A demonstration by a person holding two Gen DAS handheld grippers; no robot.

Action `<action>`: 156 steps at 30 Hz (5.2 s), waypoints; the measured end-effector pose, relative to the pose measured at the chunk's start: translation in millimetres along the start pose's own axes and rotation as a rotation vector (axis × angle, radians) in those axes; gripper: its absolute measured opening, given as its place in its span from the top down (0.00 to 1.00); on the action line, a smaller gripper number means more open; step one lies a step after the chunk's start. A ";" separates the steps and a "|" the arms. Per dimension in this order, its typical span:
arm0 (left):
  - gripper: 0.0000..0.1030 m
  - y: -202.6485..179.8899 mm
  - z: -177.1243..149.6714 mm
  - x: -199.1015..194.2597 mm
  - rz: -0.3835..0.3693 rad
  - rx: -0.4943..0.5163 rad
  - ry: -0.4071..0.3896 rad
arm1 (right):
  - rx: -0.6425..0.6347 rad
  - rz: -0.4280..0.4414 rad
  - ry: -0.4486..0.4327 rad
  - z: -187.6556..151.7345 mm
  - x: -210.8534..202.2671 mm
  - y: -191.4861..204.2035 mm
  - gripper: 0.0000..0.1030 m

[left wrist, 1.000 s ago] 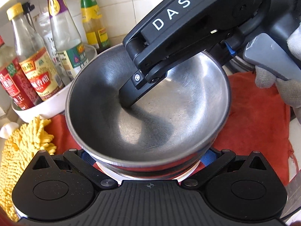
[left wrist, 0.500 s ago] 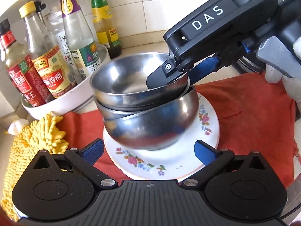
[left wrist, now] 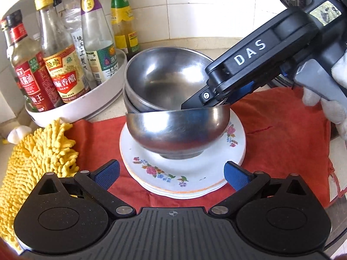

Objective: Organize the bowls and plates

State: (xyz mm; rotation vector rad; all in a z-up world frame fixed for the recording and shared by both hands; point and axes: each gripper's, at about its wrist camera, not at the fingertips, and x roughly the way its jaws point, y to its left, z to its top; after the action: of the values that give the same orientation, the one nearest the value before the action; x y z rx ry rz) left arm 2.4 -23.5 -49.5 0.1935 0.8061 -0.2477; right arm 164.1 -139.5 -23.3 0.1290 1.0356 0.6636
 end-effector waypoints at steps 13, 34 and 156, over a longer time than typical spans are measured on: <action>0.00 12.3 -18.6 -2.1 -0.063 -0.108 -0.037 | -0.106 -0.030 0.094 -9.0 -2.2 20.1 0.40; 0.01 5.7 -14.6 15.8 -0.056 -0.059 -0.069 | -0.208 -0.055 0.078 1.1 -14.7 23.9 0.39; 0.02 -1.9 -24.6 -85.1 0.227 -0.323 -0.022 | 0.086 -0.385 -0.274 -136.6 -71.4 66.7 0.25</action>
State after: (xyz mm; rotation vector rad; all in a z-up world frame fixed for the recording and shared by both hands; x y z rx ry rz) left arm -71.8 -6.5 -4.1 -0.0222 0.7840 0.0950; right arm -2.9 -154.3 -14.1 0.0891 0.7941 0.2428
